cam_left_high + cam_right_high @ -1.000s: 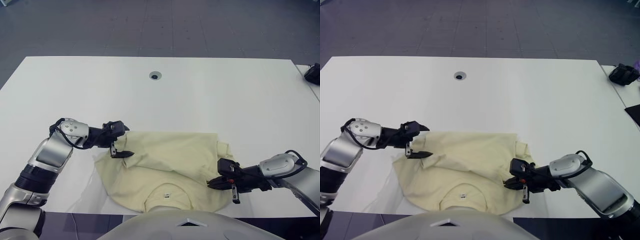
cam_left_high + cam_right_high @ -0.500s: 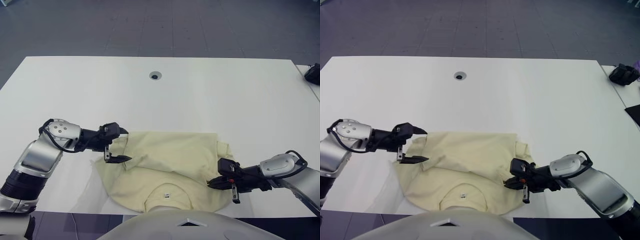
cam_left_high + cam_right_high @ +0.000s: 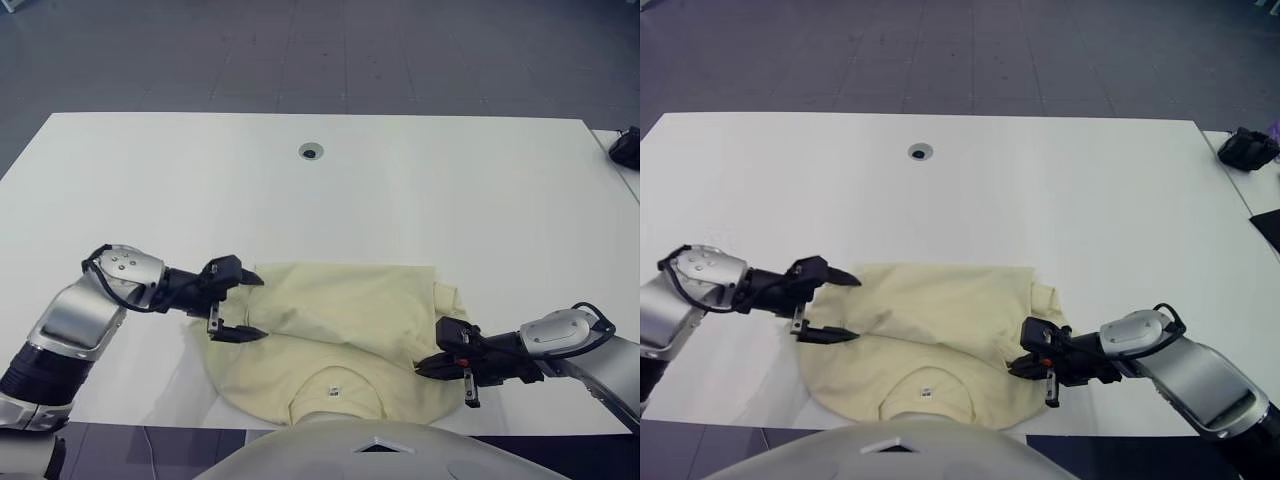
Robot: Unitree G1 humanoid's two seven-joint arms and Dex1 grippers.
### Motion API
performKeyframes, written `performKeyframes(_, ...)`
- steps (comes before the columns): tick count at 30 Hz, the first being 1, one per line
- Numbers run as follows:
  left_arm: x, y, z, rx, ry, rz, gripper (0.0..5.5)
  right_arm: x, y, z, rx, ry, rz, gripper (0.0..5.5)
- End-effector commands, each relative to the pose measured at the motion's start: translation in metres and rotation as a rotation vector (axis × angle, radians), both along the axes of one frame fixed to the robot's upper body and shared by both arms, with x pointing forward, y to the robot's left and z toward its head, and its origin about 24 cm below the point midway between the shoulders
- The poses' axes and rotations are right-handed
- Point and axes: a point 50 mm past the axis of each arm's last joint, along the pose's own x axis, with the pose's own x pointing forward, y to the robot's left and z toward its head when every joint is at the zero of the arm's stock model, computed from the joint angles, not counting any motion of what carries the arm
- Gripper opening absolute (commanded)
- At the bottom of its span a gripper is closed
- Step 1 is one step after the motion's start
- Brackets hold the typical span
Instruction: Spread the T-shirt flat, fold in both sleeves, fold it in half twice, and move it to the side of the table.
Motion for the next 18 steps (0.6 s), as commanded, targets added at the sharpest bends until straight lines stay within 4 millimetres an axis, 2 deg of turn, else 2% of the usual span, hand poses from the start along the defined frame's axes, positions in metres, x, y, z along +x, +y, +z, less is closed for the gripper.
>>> performKeyframes(1,0.004,0.004,-0.004,0.025,-0.001,0.022,4.89,0.002,-0.001,0.002,-0.004,-0.014,-0.014,0.00)
performKeyframes(12,-0.002,0.011,0.000,0.006,0.067,-0.011,2.74,0.004,-0.002,0.000,-0.004,-0.018,-0.021,0.00)
performKeyframes(18,0.005,0.015,-0.003,0.044,0.029,0.046,1.70,0.004,-0.001,-0.001,-0.005,-0.019,-0.022,0.00)
